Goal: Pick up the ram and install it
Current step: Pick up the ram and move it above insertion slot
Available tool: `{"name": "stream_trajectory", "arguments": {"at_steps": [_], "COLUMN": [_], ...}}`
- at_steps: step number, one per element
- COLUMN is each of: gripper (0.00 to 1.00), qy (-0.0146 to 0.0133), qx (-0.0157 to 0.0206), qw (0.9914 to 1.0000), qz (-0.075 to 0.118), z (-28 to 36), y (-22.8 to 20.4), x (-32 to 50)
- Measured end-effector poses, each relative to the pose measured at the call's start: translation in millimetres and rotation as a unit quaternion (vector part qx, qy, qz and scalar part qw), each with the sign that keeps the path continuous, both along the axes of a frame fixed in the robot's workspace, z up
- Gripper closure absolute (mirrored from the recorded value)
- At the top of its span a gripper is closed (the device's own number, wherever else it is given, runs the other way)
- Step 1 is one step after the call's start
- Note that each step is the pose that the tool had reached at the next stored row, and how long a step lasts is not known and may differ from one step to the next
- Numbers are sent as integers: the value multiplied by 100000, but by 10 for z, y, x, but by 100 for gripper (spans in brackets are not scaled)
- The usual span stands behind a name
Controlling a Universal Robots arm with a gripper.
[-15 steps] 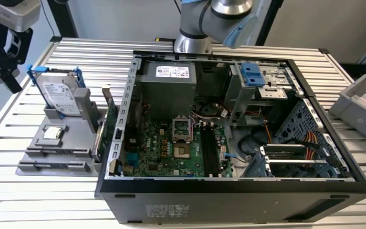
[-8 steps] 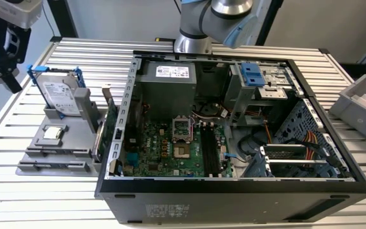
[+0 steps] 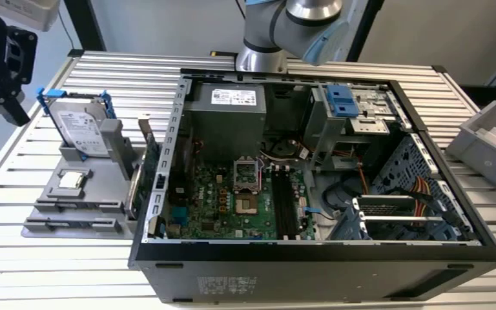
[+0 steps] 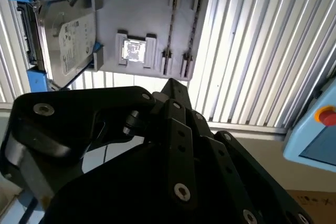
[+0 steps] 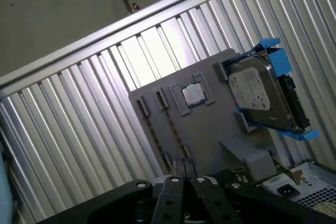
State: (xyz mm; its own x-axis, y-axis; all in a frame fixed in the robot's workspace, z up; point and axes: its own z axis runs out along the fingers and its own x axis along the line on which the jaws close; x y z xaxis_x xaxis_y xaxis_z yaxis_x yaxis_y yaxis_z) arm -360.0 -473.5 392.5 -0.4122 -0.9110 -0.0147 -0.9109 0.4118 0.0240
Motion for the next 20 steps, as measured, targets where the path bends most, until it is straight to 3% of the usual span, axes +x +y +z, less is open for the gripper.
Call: {"name": "stream_trajectory", "arguments": {"at_steps": [5, 9, 11, 15, 20], "gripper": [100, 100, 100, 100, 100], "qy": [-13, -16, -13, -16, -14], "qx": [4, 3, -2, 3, 4], "qw": [99896, 99666, 99501, 99090, 98405], "qz": [4555, 8169, 9977, 13463, 17786], "z": [0, 0, 0, 0, 0], "y": [0, 0, 0, 0, 0], "x": [0, 0, 0, 0, 0]}}
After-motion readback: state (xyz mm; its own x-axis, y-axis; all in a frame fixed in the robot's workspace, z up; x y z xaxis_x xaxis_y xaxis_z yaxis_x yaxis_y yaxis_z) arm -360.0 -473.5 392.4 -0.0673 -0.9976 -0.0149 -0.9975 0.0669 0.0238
